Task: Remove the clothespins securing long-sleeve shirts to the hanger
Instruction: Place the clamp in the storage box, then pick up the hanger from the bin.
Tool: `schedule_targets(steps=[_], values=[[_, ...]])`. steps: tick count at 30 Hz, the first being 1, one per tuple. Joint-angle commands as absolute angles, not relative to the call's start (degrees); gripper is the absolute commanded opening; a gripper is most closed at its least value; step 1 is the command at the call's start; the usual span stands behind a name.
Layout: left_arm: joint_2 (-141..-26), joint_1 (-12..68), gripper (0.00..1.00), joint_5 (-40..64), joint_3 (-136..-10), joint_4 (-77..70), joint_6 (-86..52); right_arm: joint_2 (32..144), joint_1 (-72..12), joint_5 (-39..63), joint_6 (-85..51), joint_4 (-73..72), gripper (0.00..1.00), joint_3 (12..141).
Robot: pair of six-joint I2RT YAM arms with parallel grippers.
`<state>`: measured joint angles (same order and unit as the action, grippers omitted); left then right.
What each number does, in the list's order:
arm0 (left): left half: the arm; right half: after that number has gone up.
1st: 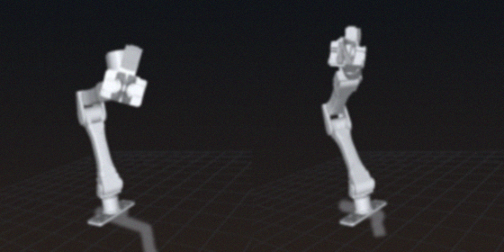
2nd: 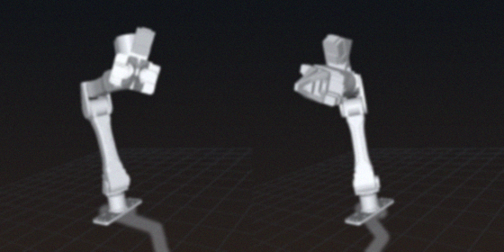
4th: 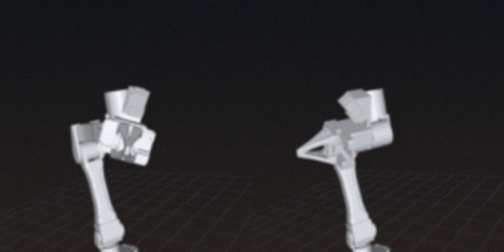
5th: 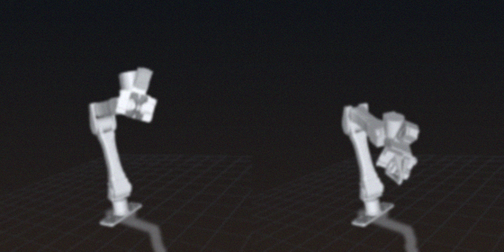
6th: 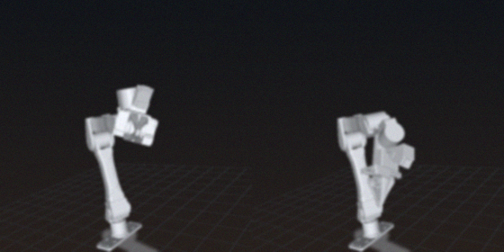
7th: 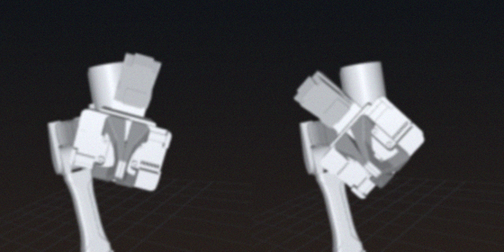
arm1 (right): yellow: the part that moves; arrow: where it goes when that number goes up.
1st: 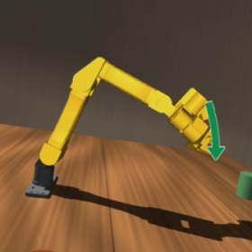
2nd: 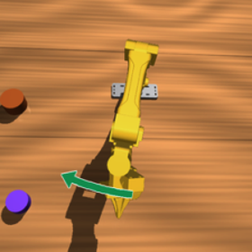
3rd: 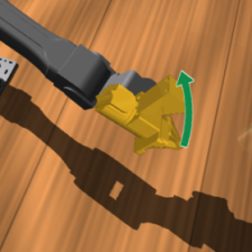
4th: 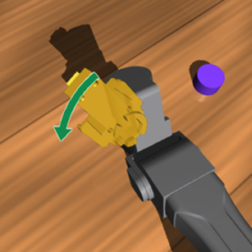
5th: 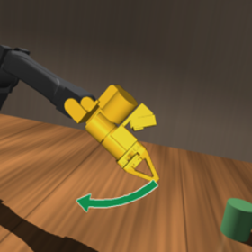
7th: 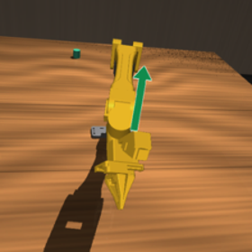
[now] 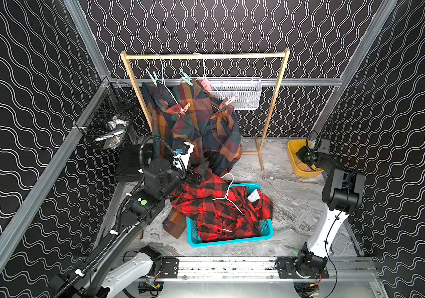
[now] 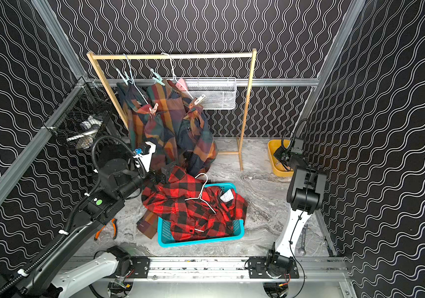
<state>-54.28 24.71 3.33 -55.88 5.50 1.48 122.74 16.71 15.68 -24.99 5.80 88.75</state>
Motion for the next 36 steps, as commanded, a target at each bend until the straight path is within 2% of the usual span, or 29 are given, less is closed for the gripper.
schedule_targets(steps=[1,3,4,8,13,18,24,29,36], values=[[-54.58,24.52,0.99,2.77,-55.76,5.64,2.75,124.08,17.81,15.74,-26.96,6.24,0.36,89.69],[-54.5,24.37,0.99,2.81,-55.42,5.58,2.93,123.8,18.19,16.13,-27.25,5.76,0.49,89.05],[-54.54,24.31,0.99,2.86,-55.44,5.7,2.9,123.5,18.36,16.38,-27.25,5.63,0.52,88.87],[-54.71,24.17,0.99,2.9,-55.52,5.9,2.83,118.88,18.55,18.19,-27.68,3.82,0.54,86.85],[-54.16,23.84,0.99,3.09,-55.55,5.98,2.66,103.95,16.62,24.83,-28.79,0.57,0.53,77.7],[-54.14,23.18,0.99,4.29,-55.86,6.19,2.12,83.14,7.0,27.15,-31.01,-3.06,0.53,60.46],[-54.24,22.91,0.99,4.98,-56.16,6.41,1.83,66.43,-12.1,27.03,-30.1,3.43,0.52,51.14],[-54.87,22.25,0.99,6.12,-56.23,6.21,1.06,62.38,-22.1,28.66,-31.44,5.3,0.52,45.9],[-54.93,21.71,0.99,5.98,-56.6,7.02,1.57,67.24,-28.56,31.14,-31.38,0.77,0.51,42.12]])
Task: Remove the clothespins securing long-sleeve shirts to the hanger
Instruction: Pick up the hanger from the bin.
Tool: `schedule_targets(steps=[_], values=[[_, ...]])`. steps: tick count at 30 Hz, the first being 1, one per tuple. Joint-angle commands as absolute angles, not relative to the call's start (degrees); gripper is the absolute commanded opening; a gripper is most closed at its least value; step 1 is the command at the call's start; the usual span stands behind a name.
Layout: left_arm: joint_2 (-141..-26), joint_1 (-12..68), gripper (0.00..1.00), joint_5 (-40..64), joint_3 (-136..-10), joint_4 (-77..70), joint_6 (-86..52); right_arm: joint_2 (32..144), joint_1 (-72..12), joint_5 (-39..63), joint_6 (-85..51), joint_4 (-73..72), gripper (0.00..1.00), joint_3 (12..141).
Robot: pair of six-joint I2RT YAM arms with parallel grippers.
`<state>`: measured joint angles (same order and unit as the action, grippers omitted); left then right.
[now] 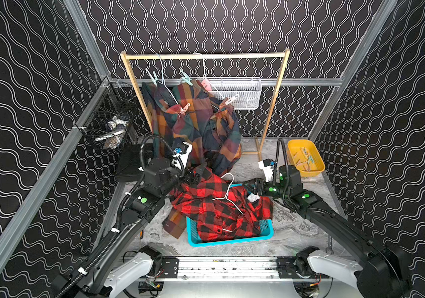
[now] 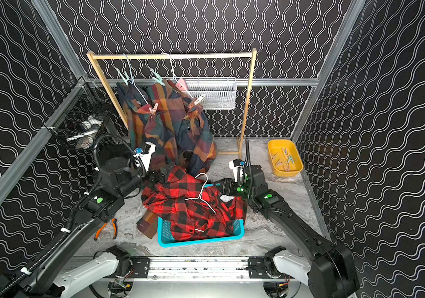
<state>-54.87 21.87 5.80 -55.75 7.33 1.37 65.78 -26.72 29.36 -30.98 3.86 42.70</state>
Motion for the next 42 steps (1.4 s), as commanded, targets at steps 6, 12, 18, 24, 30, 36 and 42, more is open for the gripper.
schedule_targets(steps=[6,12,18,24,30,36,42], values=[[-54.76,21.71,0.99,5.8,-56.51,7.61,1.3,74.11,-31.51,31.48,-32.49,-5.46,0.5,42.09],[-54.67,21.7,0.99,5.78,-56.77,8.04,1.44,80.16,-33.07,29.86,-34.57,-11.87,0.49,43.39],[-54.67,21.63,0.99,6.09,-56.78,8.11,1.36,85.48,-33.84,29.21,-35.59,-16.62,0.47,45.65],[-54.75,21.62,0.99,6.06,-56.73,8.26,1.46,89.15,-33.97,27.82,-35.76,-20.15,0.39,47.52],[-54.67,21.62,0.99,5.63,-56.69,8.7,1.89,89.72,-33.93,27.16,-35.29,-22.76,0.14,47.21],[-54.89,21.62,0.99,5.71,-57.04,9.14,2.53,82.81,-33.93,27.05,-31.29,-21.08,0.0,46.14],[-54.87,21.22,0.98,9.39,-57.6,9.4,3.33,71.67,-33.29,26.19,-23.48,-13.71,0.0,47.12]])
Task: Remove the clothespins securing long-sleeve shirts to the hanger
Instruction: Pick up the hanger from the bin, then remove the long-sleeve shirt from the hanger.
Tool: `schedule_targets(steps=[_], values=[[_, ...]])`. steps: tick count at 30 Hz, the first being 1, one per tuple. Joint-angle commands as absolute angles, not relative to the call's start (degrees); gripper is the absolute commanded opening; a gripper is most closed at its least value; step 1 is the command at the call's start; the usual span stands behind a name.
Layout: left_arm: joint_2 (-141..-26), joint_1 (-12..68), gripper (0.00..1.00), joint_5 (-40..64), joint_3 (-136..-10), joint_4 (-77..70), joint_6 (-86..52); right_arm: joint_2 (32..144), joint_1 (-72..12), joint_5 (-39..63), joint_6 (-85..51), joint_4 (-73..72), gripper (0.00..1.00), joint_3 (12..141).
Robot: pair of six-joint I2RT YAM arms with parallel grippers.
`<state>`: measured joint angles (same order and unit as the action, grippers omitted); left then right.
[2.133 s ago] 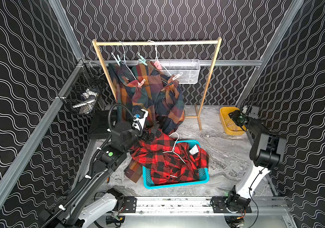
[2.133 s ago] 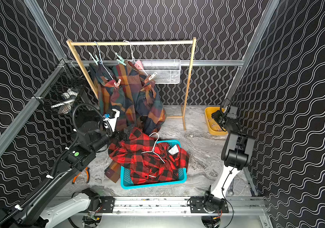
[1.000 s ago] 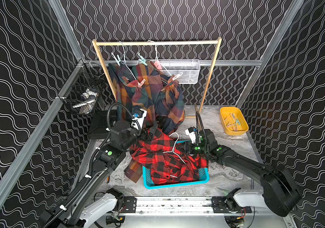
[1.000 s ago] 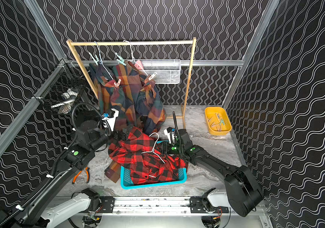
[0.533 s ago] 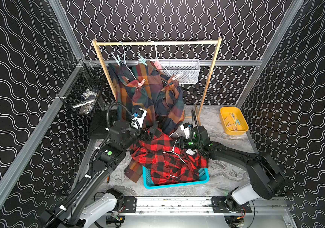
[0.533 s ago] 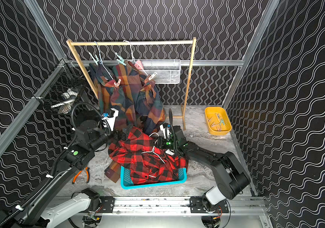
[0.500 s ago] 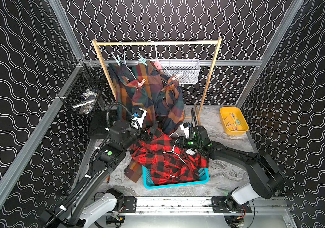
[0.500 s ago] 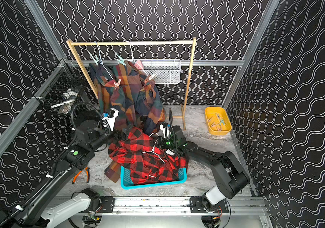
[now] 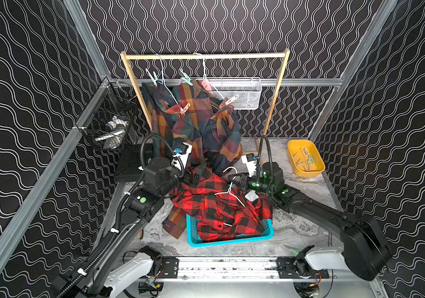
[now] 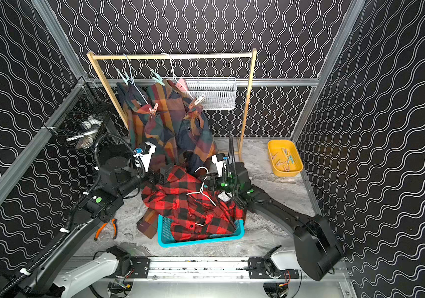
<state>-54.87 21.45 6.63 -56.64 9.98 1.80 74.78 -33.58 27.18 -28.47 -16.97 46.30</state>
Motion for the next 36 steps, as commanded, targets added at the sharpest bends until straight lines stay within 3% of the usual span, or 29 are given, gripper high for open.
schedule_targets(steps=[1,15,20,27,34,36], values=[[-54.76,21.09,0.98,10.92,-57.78,9.48,3.63,69.73,-32.87,26.13,-21.86,-11.98,0.0,47.73],[-58.31,17.35,0.96,23.09,-60.21,13.8,7.49,55.92,-15.74,44.53,-12.6,-6.35,0.0,54.38],[-59.27,16.53,0.92,27.19,-59.39,14.84,8.51,55.53,-15.33,44.63,-10.74,-3.07,0.0,57.53],[-58.7,16.53,0.79,29.34,-58.72,17.71,9.08,55.58,-13.98,43.54,-11.74,-4.18,0.0,58.96],[-56.24,16.5,0.79,31.67,-57.0,18.84,8.09,56.63,-12.27,45.18,-14.3,-7.28,0.0,59.59],[-56.07,16.44,0.75,32.25,-56.52,18.16,8.0,56.99,-12.12,46.33,-15.0,-8.24,0.0,59.89]])
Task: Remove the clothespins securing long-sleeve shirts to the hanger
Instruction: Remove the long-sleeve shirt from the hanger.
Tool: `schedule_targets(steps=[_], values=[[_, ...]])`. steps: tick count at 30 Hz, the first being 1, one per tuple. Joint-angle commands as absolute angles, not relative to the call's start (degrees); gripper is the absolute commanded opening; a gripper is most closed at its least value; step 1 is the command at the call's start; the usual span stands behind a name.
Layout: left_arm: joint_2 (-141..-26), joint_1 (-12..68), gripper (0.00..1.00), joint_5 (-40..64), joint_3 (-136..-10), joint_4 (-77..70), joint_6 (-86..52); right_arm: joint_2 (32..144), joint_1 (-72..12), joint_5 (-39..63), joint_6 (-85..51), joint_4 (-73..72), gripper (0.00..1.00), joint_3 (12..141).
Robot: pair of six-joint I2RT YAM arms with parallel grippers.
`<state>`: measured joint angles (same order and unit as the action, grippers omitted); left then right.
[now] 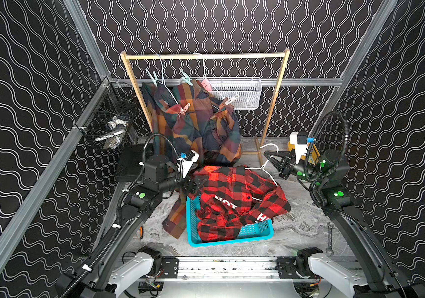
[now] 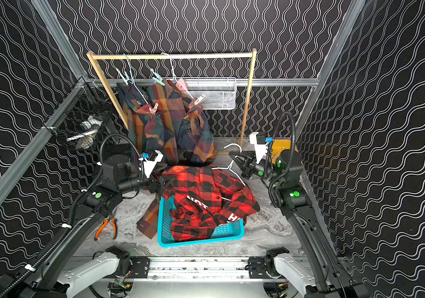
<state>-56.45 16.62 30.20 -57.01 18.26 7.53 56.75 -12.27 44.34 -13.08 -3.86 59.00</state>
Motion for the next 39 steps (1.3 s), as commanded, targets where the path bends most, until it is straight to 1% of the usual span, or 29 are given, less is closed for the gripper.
schedule_targets(steps=[1,2,6,7,12,18,24,28,32,39], values=[[-56.44,16.49,0.69,32.69,-56.66,18.3,8.21,57.14,-12.07,46.77,-15.35,-8.62,0.0,60.03],[-57.14,16.47,0.58,33.61,-57.13,18.81,8.64,57.3,-12.11,47.1,-15.42,-8.54,0.0,60.27],[-59.62,16.51,0.03,35.33,-58.35,19.21,8.7,56.96,-12.04,46.51,-14.94,-7.61,0.0,60.29],[-59.89,16.48,0.0,34.83,-58.36,18.87,8.53,56.81,-12.01,46.81,-15.05,-7.69,0.0,60.23],[-59.7,16.52,0.0,29.72,-58.25,17.74,7.68,56.05,-11.65,45.65,-13.87,-4.91,0.0,60.21],[-59.59,15.57,0.0,9.87,-58.48,15.09,2.43,54.19,-10.47,45.09,-14.61,-4.5,0.0,57.45],[-61.75,13.09,0.0,1.03,-59.71,15.96,-4.7,51.87,-9.59,45.54,-14.33,-3.43,0.0,56.12],[-64.33,11.44,0.0,-0.72,-58.92,19.37,-9.31,49.93,-9.4,45.66,-13.47,-2.39,0.0,55.11],[-63.85,11.25,0.0,1.37,-56.98,21.07,-12.04,49.14,-9.4,45.45,-12.88,-1.8,0.0,55.11],[-57.71,12.82,0.0,11.26,-52.16,21.6,-13.27,51.14,-9.4,48.23,-12.74,-3.67,0.0,56.67]])
